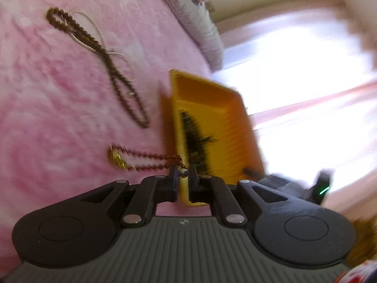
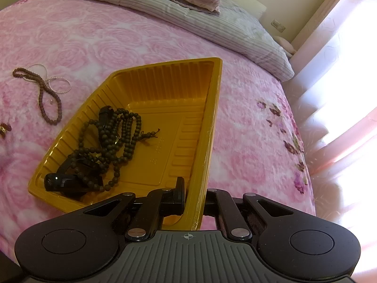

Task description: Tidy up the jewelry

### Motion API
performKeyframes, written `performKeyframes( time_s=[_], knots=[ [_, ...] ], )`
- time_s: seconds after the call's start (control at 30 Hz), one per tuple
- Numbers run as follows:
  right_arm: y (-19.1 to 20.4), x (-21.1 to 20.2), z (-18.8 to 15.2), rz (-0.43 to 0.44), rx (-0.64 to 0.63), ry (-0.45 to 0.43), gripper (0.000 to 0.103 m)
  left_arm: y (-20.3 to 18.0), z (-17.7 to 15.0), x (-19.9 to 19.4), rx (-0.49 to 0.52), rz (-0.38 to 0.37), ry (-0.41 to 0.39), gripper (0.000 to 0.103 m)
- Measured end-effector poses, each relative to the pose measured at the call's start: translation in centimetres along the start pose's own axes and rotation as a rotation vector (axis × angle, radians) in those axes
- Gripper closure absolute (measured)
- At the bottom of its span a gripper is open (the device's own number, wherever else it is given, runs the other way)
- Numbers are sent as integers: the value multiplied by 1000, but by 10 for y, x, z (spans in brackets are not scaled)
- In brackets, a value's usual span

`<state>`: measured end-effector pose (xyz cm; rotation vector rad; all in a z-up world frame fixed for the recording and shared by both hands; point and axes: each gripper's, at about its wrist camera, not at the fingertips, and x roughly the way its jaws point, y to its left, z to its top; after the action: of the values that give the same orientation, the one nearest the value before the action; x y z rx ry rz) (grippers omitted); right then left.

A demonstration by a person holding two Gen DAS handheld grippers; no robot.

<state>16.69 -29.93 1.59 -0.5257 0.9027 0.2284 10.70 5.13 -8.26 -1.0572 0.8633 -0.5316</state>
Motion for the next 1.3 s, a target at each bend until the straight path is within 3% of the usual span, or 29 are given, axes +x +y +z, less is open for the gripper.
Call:
performKeyframes(
  time_s=[0.1,0.17,0.27,0.33,0.53,0.73,0.77,0.87,0.97,1.13,1.23,1.3],
  knots=[
    [1,1,0,0,0,-3,96,4,2,-3,-110,-104,-11,96],
    [1,1,0,1,1,-4,96,16,-2,3,-244,-160,15,96],
    [1,1,0,0,0,-5,96,30,-8,5,-340,-159,12,96],
    [0,2,0,0,-1,-5,96,37,-8,5,-411,-201,-4,96],
    [1,2,0,-1,1,-5,96,39,-8,5,-488,-287,-15,96],
    [1,3,0,1,3,-4,96,51,-6,-9,-585,-403,-104,96],
    [1,3,0,-1,3,-5,96,51,-6,-11,-576,-402,-120,96],
    [2,3,0,-2,3,-8,96,67,-10,-10,-633,-291,-136,96],
    [1,3,0,-2,3,-10,96,77,-13,-15,-620,-205,-143,96],
    [0,4,0,-4,3,-8,96,74,-2,-23,-581,-174,-112,96],
    [-1,4,0,-3,6,-9,96,59,12,-35,-446,-140,-114,96],
    [-1,4,0,-3,5,-8,96,30,24,-42,-232,-29,-129,96]
  ],
)
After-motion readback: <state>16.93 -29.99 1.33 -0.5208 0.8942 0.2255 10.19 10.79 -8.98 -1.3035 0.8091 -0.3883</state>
